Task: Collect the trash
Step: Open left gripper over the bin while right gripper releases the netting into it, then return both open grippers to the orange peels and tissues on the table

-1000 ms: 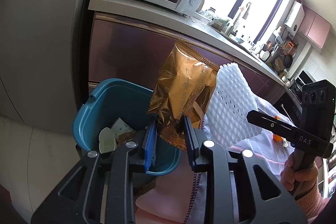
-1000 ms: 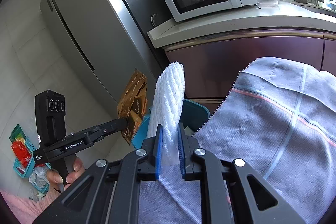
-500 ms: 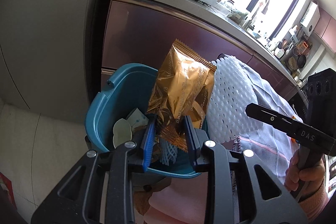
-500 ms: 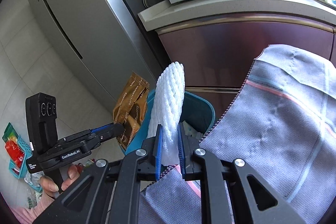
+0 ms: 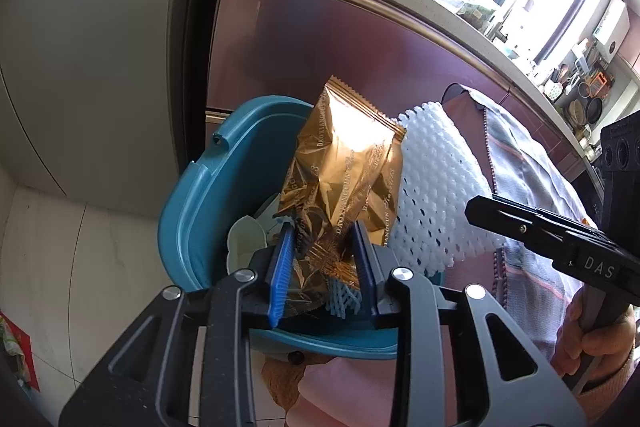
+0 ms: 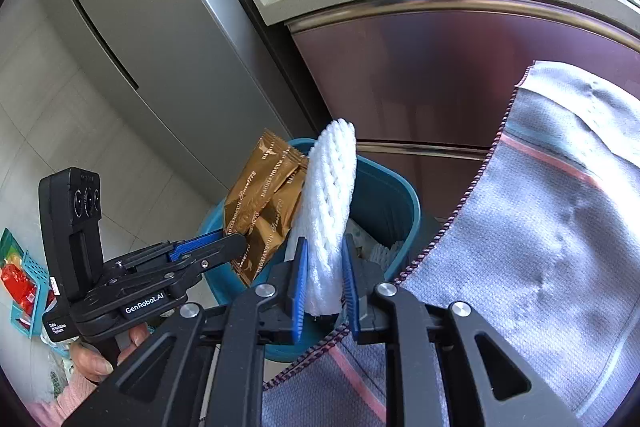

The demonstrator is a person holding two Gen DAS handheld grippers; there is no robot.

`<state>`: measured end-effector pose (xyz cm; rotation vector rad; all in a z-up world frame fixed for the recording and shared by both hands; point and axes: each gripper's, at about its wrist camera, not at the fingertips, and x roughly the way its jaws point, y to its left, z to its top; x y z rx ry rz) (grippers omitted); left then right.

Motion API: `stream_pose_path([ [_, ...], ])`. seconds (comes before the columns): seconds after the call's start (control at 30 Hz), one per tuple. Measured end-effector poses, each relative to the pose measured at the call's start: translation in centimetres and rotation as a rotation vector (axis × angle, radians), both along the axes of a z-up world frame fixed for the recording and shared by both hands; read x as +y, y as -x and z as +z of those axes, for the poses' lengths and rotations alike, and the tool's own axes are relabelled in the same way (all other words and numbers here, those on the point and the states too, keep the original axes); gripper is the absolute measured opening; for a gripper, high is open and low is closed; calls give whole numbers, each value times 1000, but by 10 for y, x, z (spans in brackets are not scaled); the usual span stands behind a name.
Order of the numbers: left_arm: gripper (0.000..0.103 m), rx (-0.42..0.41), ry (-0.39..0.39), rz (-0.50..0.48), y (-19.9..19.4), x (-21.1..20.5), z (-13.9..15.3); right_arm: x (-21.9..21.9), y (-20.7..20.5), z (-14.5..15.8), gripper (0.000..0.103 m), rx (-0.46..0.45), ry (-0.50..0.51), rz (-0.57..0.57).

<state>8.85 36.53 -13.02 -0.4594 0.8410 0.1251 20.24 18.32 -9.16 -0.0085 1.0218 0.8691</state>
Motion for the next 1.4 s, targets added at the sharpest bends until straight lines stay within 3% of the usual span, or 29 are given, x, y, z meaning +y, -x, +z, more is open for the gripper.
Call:
stream_pose_path([
  [0.13,31,21,-2,1,-7,-3,-7,0,-3,-7,27,22,10,-10],
  [0.47,38,60,-16,18,-21,-11,-19,-22,2,-3,29,8,-32,-25],
  [0.77,38,-18,-25,-20,-13,-28,1,-61,19,21,31,-40,-76,-24],
  [1.1,43,-172,-47,-178,0,-84,45,-134,54,55,37,-147,-128,-75],
  [1.4,48,-230,-28,-398,0,-166,69,-230,83,65,40,-237,-96,-265],
])
